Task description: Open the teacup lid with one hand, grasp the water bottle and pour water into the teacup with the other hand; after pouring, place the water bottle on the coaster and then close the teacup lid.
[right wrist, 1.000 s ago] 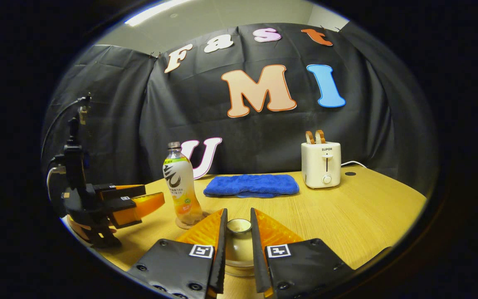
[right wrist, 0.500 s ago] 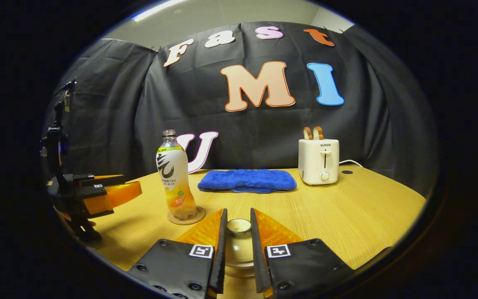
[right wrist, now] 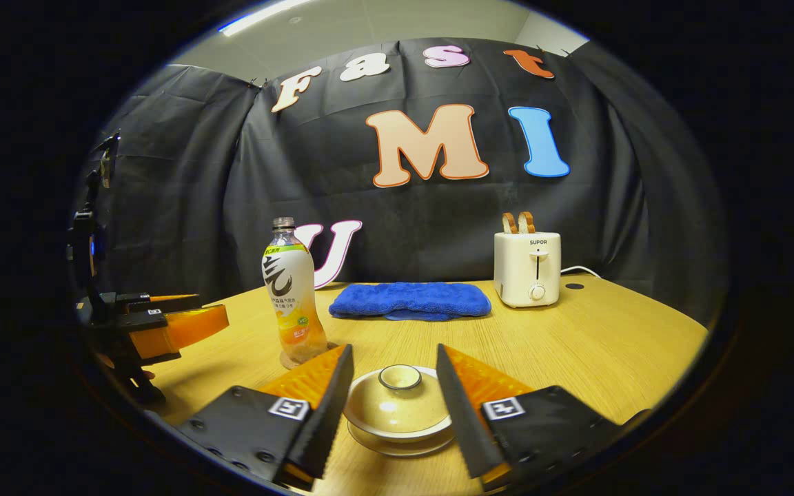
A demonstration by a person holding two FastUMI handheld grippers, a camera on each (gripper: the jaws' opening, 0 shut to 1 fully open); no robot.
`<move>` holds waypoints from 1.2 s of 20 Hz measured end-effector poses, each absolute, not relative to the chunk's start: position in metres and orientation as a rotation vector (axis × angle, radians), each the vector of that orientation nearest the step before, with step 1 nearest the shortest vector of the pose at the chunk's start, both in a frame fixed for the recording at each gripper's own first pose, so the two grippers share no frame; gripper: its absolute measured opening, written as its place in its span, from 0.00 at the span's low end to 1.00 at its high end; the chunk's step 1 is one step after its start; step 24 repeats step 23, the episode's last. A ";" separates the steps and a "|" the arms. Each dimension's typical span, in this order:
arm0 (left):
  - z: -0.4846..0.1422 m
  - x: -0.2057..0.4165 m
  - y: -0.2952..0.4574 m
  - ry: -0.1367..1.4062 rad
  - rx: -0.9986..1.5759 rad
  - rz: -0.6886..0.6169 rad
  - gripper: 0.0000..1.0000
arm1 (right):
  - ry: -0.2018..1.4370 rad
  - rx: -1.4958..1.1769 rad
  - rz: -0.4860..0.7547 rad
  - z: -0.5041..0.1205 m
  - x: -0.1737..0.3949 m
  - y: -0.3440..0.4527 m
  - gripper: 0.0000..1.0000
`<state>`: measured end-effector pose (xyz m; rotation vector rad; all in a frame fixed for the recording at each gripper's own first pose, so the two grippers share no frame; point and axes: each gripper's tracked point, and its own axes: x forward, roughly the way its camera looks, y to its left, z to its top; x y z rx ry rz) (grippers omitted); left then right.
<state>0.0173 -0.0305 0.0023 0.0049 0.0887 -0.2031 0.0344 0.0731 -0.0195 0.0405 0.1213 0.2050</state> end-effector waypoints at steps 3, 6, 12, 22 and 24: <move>0.005 0.009 -0.025 0.077 0.002 -0.192 0.88 | 0.107 0.046 0.189 -0.016 0.028 0.066 0.88; 0.003 -0.004 -0.021 0.075 -0.014 -0.183 0.88 | 0.080 0.045 0.166 -0.006 0.018 0.058 0.87; -0.002 -0.026 -0.017 0.074 -0.052 -0.162 0.88 | 0.039 0.041 0.149 0.004 -0.006 0.059 0.88; -0.004 -0.035 -0.022 0.036 -0.013 -0.149 0.88 | 0.017 0.033 0.095 -0.003 -0.020 0.055 0.90; -0.002 -0.036 -0.024 0.024 0.001 -0.151 0.88 | 0.014 0.039 0.085 -0.003 -0.019 0.053 0.89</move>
